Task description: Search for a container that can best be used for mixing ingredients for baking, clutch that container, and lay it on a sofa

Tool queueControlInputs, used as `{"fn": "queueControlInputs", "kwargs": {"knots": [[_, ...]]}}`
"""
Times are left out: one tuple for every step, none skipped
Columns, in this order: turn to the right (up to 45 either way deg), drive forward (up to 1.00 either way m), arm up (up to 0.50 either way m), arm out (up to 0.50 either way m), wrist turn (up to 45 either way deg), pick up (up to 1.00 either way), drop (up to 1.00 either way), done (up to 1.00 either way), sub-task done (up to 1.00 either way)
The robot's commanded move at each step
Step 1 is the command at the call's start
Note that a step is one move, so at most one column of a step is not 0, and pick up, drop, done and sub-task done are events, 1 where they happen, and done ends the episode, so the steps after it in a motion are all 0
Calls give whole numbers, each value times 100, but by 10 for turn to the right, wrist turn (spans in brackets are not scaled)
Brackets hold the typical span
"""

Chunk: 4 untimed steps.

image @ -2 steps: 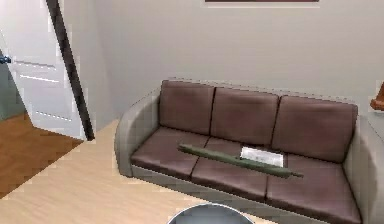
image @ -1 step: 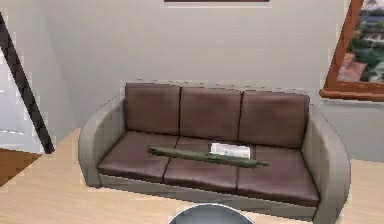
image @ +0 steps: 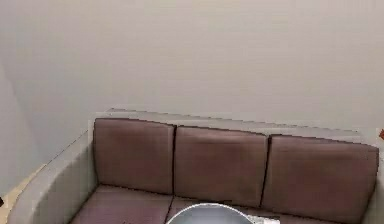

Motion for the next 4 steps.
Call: {"fn": "queueControlInputs", "kwargs": {"knots": [[450, 0, 0, 0, 0, 0, 0, 0, 0], [450, 0, 0, 0, 0, 0, 0, 0, 0], [270, 0, 0, 0, 0, 0, 0, 0, 0], [-450, 0, 0, 0, 0, 0, 0, 0, 0]]}}
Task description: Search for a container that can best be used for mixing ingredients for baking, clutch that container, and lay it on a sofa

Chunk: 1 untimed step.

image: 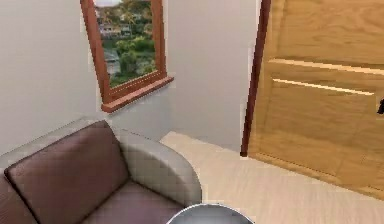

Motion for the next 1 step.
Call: {"fn": "queueControlInputs", "kwargs": {"knots": [[-450, 0, 0, 0, 0, 0, 0, 0, 0]]}}
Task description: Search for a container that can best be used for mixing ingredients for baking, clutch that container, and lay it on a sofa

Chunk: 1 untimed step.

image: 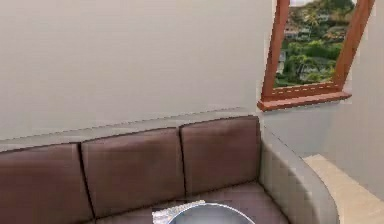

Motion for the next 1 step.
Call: {"fn": "queueControlInputs", "kwargs": {"knots": [[-330, 0, 0, 0, 0, 0, 0, 0, 0]]}}
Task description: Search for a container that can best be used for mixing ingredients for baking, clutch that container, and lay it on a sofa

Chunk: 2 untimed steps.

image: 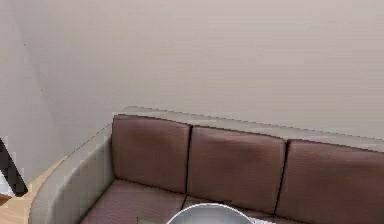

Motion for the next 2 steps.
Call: {"fn": "queueControlInputs", "kwargs": {"knots": [[-30, 0, 0, 0, 0, 0, 0, 0, 0], [450, 0, 0, 0, 0, 0, 0, 0, 0]]}}
